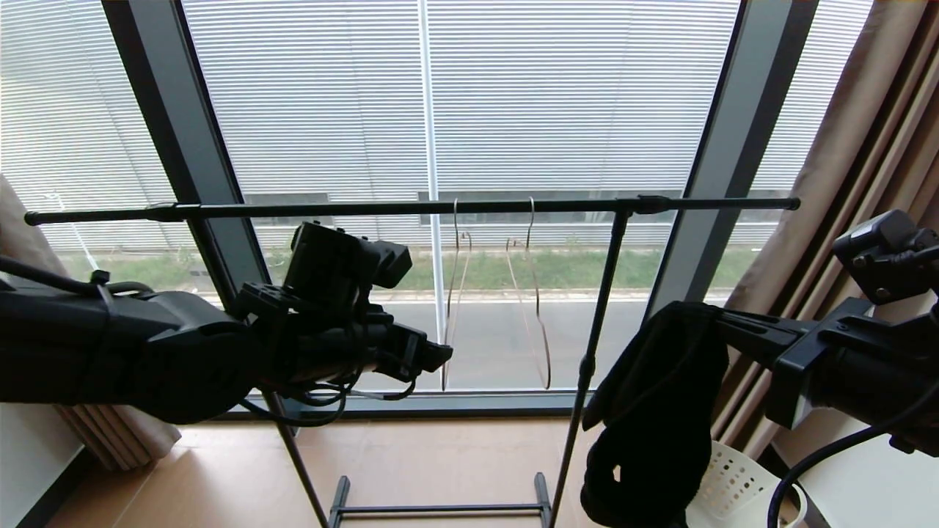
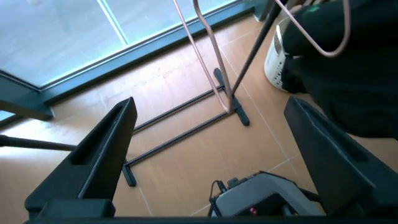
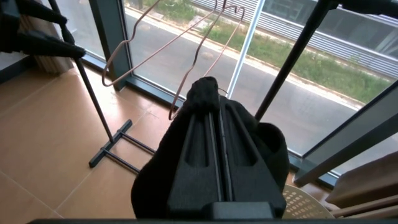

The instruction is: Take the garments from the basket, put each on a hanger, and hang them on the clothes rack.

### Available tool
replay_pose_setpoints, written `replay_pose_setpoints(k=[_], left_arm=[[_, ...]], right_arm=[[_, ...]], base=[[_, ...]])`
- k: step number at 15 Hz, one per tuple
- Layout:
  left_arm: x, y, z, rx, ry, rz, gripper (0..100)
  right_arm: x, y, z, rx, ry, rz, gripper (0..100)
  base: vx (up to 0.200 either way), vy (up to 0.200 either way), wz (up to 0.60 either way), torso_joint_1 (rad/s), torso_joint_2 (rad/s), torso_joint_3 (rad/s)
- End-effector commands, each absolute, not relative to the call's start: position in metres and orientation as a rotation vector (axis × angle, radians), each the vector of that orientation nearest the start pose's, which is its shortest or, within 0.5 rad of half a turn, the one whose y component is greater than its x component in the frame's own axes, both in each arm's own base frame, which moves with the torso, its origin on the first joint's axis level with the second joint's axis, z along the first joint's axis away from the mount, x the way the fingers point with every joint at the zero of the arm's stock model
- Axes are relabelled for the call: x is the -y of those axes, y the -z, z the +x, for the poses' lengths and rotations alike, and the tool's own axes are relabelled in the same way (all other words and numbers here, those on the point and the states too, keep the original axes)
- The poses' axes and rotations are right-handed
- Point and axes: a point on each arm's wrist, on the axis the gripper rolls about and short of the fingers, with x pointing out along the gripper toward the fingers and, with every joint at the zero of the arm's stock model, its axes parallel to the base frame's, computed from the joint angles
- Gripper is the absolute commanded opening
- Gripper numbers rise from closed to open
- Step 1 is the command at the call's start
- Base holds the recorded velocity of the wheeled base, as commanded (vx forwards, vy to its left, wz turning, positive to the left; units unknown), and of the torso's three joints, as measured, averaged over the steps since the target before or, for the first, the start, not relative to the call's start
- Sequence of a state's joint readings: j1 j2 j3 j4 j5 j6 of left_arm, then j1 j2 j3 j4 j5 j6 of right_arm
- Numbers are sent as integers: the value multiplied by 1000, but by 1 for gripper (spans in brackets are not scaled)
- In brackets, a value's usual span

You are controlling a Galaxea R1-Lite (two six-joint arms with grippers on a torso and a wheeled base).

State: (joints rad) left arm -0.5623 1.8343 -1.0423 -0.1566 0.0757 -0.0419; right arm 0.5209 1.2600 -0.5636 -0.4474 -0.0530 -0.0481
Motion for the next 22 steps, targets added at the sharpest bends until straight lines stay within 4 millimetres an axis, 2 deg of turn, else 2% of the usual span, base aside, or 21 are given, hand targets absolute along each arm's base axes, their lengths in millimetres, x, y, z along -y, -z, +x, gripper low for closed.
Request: replay_pose_setpoints(k=[1, 4, 7, 14, 18, 22], left_arm=[[196, -141, 308, -637, 433, 180, 100], [209, -131, 324, -638, 417, 184, 100], [223, -113, 349, -635, 342, 189, 100], [213, -119, 360, -604, 241, 184, 100], [214, -121, 362, -594, 240, 179, 100], [222, -119, 374, -574, 242, 172, 100]], right_arm=[[-94, -204, 167, -240, -471, -122, 0], [-95, -203, 168, -247, -473, -124, 0], [-95, -202, 169, -249, -471, -124, 0], [-97, -200, 171, -259, -473, -126, 0], [-97, -199, 171, -261, -473, -127, 0], [-97, -199, 171, -258, -473, -126, 0]], base=[[0, 0, 0, 0, 0, 0], [0, 0, 0, 0, 0, 0], [0, 0, 0, 0, 0, 0], [0, 0, 0, 0, 0, 0], [0, 0, 0, 0, 0, 0], [0, 0, 0, 0, 0, 0]])
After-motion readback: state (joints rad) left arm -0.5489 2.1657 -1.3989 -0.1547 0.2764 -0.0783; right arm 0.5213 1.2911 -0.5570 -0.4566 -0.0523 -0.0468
